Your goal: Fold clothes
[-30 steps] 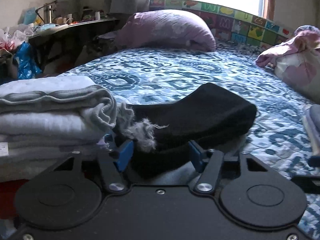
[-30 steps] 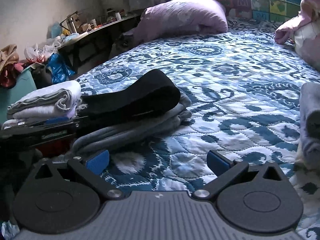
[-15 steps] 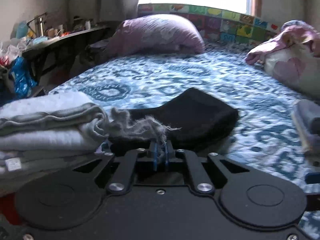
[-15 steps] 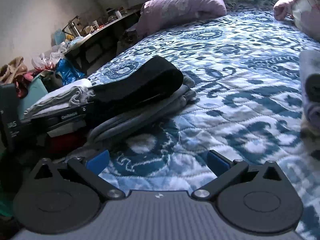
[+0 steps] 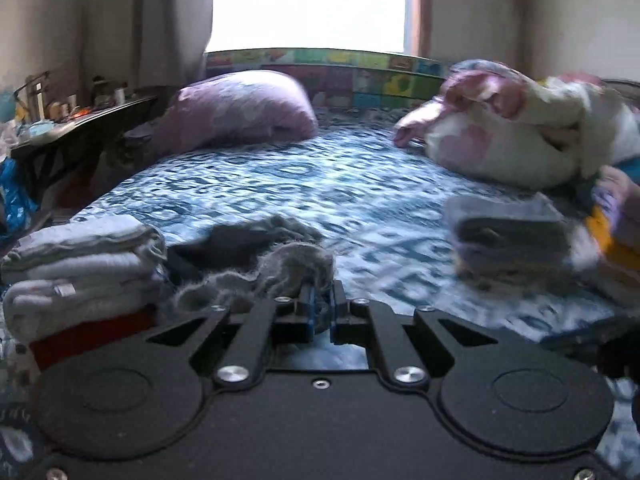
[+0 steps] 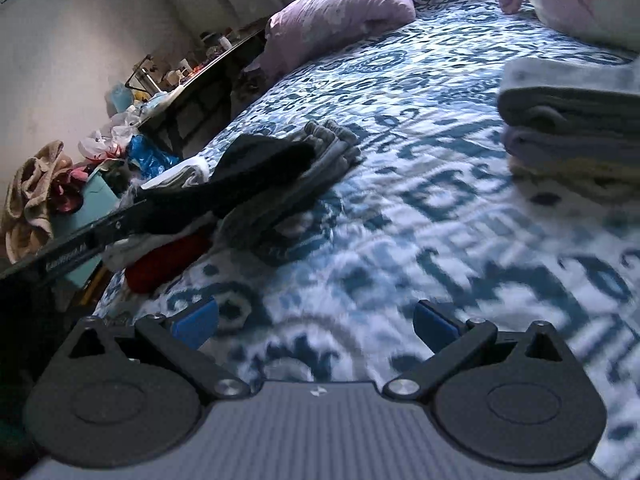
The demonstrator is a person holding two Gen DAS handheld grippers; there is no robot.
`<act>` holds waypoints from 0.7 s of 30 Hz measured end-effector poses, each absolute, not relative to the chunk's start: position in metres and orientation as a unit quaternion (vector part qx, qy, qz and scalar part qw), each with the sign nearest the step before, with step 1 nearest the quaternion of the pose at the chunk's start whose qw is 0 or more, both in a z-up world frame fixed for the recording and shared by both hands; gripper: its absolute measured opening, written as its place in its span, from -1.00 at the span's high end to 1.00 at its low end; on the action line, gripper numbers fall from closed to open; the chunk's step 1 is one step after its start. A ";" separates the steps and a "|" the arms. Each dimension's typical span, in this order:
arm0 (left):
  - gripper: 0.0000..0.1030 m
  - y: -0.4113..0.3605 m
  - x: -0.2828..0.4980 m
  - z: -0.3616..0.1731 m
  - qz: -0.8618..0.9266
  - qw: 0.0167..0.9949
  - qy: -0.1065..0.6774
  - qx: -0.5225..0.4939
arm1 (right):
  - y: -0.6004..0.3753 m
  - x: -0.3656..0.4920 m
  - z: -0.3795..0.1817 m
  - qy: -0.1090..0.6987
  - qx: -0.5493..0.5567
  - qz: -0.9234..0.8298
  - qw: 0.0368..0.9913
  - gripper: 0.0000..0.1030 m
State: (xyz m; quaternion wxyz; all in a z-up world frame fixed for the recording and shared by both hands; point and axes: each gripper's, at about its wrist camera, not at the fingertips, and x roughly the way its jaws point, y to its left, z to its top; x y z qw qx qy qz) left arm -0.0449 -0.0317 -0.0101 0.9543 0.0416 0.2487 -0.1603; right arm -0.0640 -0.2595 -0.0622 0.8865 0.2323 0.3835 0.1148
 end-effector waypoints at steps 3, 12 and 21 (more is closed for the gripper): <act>0.93 -0.042 -0.084 -0.014 -0.182 0.948 0.254 0.067 | -0.264 -0.098 -0.059 0.388 0.239 0.117 0.883 -0.99; 0.93 -0.086 -0.187 -0.035 -0.266 0.913 0.273 0.146 | -0.277 -0.184 -0.046 0.390 0.234 0.110 0.884 -0.99; 0.93 -0.166 -0.242 -0.039 -0.354 0.884 0.264 0.155 | -0.328 -0.262 -0.023 0.352 0.264 0.067 0.895 -0.99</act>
